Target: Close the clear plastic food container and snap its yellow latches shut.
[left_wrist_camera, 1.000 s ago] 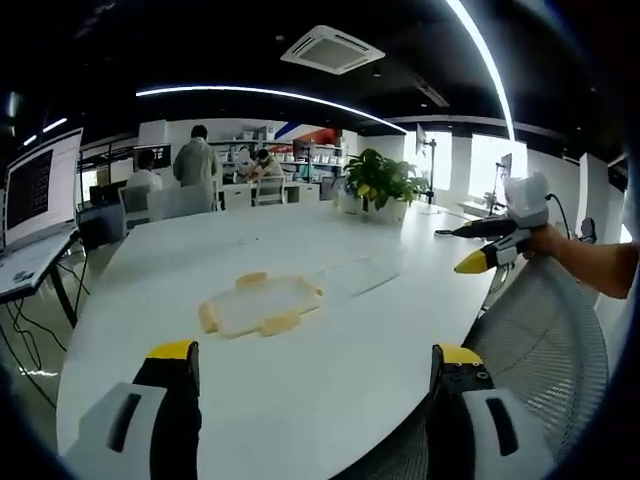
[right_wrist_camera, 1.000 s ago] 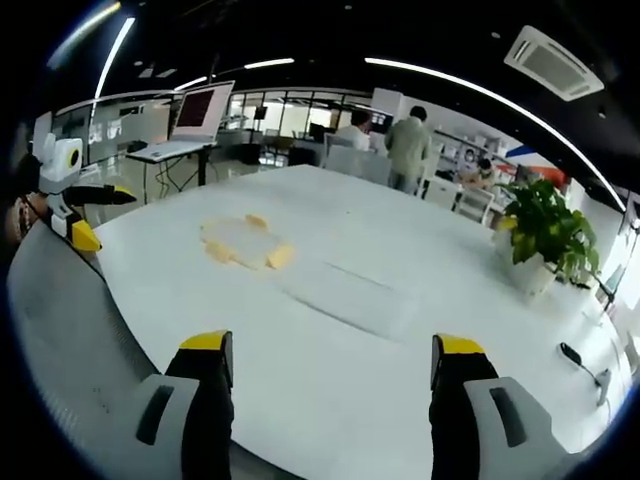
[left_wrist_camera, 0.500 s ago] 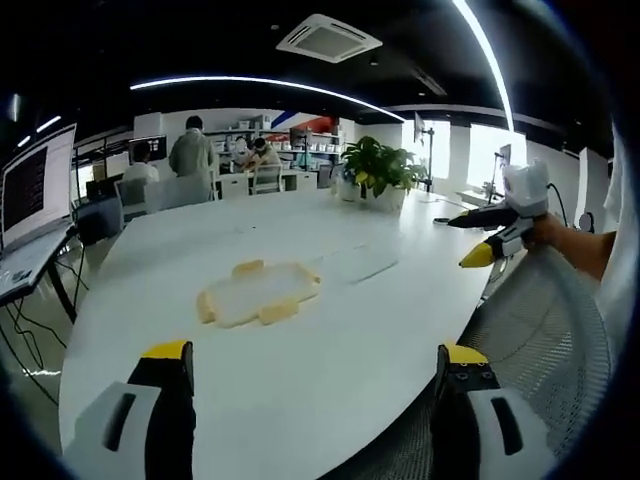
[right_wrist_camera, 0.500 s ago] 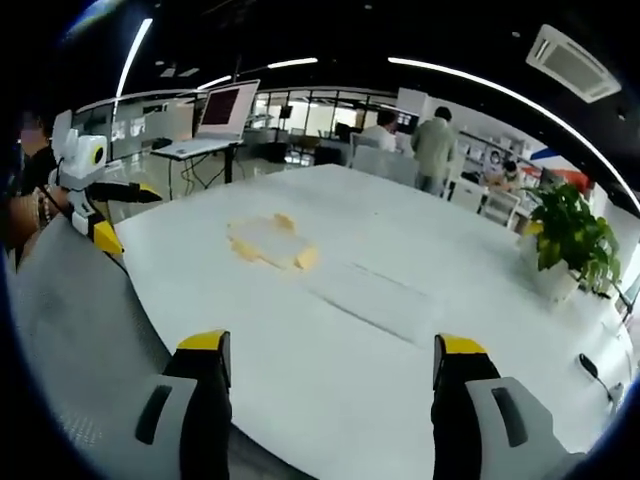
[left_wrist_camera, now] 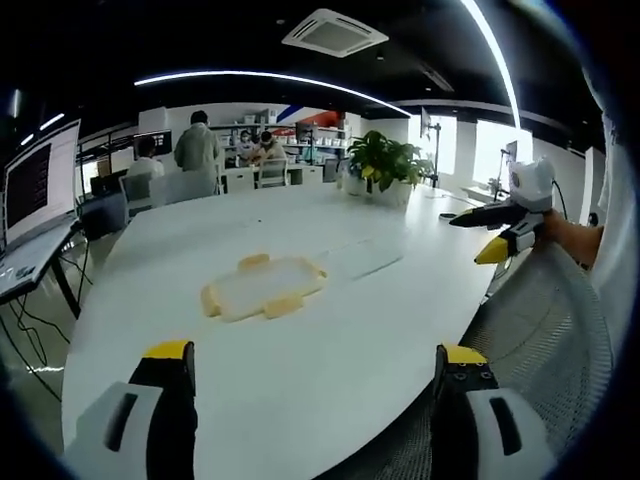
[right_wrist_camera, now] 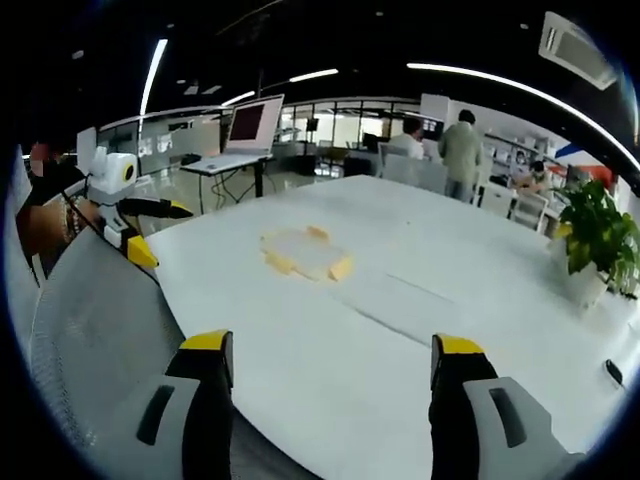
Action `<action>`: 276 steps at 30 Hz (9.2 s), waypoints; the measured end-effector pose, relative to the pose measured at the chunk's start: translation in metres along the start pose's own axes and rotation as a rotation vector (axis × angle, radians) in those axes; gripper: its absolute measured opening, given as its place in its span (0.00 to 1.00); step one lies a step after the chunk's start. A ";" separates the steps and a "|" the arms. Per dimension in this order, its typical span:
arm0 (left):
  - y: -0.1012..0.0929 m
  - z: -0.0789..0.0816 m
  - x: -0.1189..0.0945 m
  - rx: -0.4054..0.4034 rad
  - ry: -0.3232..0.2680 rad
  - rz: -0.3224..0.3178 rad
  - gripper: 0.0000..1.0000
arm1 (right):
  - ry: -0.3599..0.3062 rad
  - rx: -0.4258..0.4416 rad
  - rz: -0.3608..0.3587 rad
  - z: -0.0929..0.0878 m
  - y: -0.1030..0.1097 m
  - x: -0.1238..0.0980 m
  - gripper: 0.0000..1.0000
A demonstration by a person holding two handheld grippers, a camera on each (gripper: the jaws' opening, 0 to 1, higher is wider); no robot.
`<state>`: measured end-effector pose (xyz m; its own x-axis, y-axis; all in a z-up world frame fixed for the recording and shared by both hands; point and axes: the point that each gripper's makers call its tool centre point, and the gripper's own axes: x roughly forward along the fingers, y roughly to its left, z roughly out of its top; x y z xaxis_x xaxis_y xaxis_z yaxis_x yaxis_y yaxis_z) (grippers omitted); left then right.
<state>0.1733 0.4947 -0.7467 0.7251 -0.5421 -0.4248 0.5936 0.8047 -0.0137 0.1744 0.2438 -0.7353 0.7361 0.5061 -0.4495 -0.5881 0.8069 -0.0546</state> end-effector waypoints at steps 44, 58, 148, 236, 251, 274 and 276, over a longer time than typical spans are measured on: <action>0.099 0.015 0.062 0.431 0.438 -0.375 0.93 | 0.100 -0.437 0.363 0.068 -0.008 0.103 0.84; 0.136 0.007 0.105 0.576 0.572 -0.447 0.92 | 0.204 -0.531 0.473 0.073 -0.021 0.159 0.79; 0.141 -0.025 0.167 0.714 0.813 -0.580 0.32 | 0.650 -0.702 0.720 0.006 -0.011 0.258 0.36; -0.055 0.077 0.262 0.766 0.839 -0.627 0.34 | 0.679 -0.664 0.698 -0.024 -0.190 0.092 0.37; -0.024 0.063 0.242 0.570 0.889 -0.523 0.43 | 0.772 -0.462 0.548 -0.045 -0.228 0.080 0.41; -0.060 0.095 0.237 -0.763 0.770 -0.317 0.33 | 0.659 0.627 0.396 0.005 -0.189 0.073 0.30; -0.062 0.090 0.238 -0.742 0.788 -0.304 0.34 | 0.684 0.614 0.362 -0.003 -0.192 0.077 0.30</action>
<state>0.3406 0.2942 -0.7654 0.0063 -0.6471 -0.7624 0.1627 0.7529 -0.6377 0.3427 0.1272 -0.7616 0.0799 0.6247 -0.7767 -0.3211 0.7538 0.5733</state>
